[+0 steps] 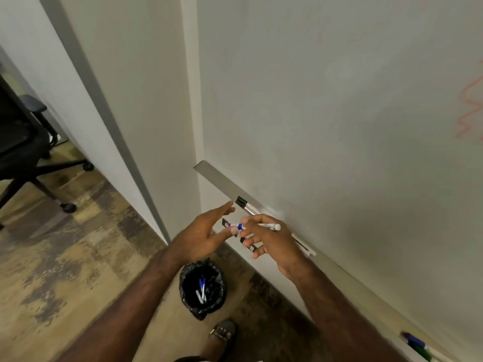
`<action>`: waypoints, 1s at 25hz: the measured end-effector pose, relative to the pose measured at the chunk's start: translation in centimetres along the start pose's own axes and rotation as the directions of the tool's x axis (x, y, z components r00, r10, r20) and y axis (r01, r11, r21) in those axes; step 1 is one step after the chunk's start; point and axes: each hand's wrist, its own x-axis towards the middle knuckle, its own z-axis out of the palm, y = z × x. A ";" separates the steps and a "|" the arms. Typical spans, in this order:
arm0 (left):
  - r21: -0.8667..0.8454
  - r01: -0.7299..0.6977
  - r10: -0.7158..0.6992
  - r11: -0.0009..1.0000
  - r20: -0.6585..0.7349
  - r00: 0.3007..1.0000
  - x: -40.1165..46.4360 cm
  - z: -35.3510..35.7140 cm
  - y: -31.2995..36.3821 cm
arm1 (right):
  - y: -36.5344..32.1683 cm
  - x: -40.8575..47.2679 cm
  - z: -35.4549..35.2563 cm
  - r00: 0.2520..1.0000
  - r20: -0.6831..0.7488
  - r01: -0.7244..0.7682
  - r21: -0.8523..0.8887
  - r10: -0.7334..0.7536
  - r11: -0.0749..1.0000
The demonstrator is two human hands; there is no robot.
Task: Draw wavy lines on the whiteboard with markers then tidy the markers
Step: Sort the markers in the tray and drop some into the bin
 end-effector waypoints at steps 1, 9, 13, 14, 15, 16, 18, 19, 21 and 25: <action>0.004 0.031 -0.031 1.000 0.003 1.000 -0.7 0.0 -1.3 | 1.2 0.5 0.6 0.999 0.034 -0.031 -0.062 0.033 0.998; 0.135 0.180 -0.173 0.974 -0.064 0.983 -3.7 -0.4 -6.0 | 8.4 3.7 5.8 0.956 0.226 -0.093 -0.378 0.189 0.921; 0.179 0.185 -0.182 0.966 -0.032 0.983 -3.9 -0.5 -6.8 | 10.1 5.5 7.1 0.947 0.238 -0.097 -0.426 0.215 0.900; 0.188 0.187 -0.187 0.964 -0.019 0.982 -3.8 -0.4 -7.0 | 10.4 5.8 7.0 0.951 0.222 -0.094 -0.450 0.214 0.888; 0.198 0.192 -0.195 0.961 -0.007 0.981 -3.7 -0.4 -7.0 | 10.6 6.0 6.7 0.958 0.198 -0.091 -0.472 0.206 0.877; 0.206 0.191 -0.195 0.960 0.000 0.981 -3.4 -0.4 -7.0 | 10.8 6.0 6.3 0.965 0.174 -0.090 -0.480 0.196 0.872; 0.223 0.176 -0.183 0.959 0.012 0.983 -2.9 -0.1 -6.6 | 11.3 5.8 5.1 0.974 0.133 -0.104 -0.448 0.181 0.888; 0.229 0.160 -0.170 0.960 0.021 0.985 -2.5 0.3 -6.2 | 11.5 5.5 4.3 0.978 0.110 -0.115 -0.422 0.177 0.899; 0.233 0.130 -0.140 0.964 0.027 0.990 -1.7 1.0 -5.1 | 11.9 4.9 2.8 0.984 0.066 -0.131 -0.383 0.168 0.914; 0.237 0.040 -0.064 0.971 0.095 0.993 0.8 3.8 -2.3 | 13.1 2.9 -1.1 0.989 -0.059 -0.145 -0.310 0.134 0.940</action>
